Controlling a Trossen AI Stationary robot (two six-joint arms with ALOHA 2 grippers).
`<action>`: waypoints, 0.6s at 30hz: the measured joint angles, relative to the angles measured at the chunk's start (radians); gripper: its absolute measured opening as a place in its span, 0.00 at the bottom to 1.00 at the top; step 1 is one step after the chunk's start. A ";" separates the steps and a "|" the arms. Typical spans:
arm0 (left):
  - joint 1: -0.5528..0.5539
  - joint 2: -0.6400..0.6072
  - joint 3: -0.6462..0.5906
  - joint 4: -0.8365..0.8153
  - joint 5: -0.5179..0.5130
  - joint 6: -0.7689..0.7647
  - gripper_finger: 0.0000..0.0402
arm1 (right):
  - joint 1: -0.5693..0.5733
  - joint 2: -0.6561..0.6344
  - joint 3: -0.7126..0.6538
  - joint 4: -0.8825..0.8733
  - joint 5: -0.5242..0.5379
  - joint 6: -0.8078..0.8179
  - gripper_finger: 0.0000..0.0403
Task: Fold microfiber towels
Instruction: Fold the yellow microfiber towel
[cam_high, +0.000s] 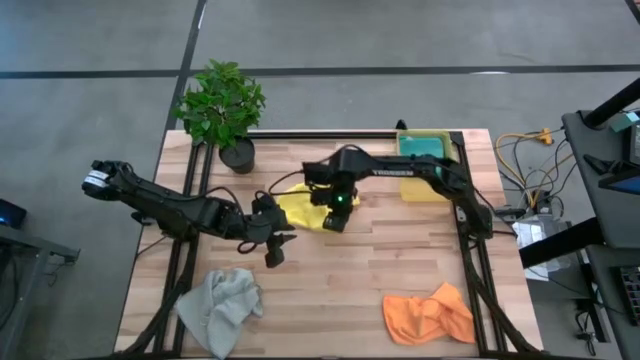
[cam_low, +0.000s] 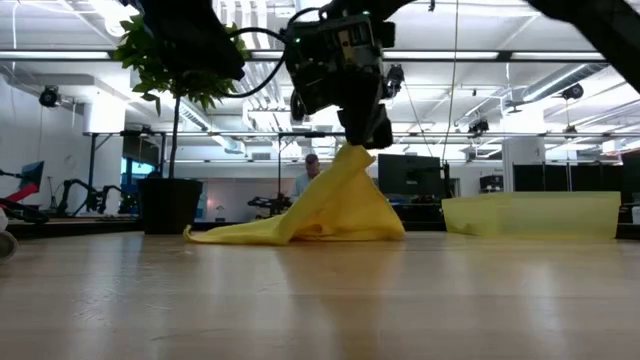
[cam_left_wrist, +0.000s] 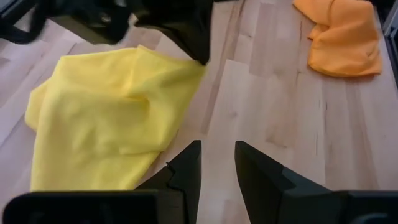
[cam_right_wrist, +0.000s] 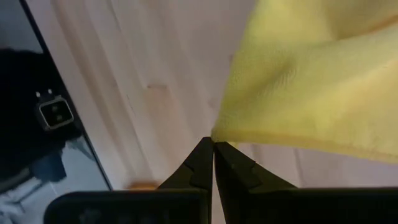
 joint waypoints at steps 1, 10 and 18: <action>0.000 0.000 -0.003 0.001 0.000 0.003 0.21 | 0.008 -0.023 -0.047 0.044 0.000 0.027 0.02; 0.001 0.016 -0.067 0.008 -0.009 0.050 0.21 | 0.020 -0.342 -0.492 0.517 -0.006 0.353 0.02; 0.001 0.108 -0.106 0.139 -0.102 0.126 0.21 | 0.020 -0.583 -0.849 1.023 0.073 0.749 0.02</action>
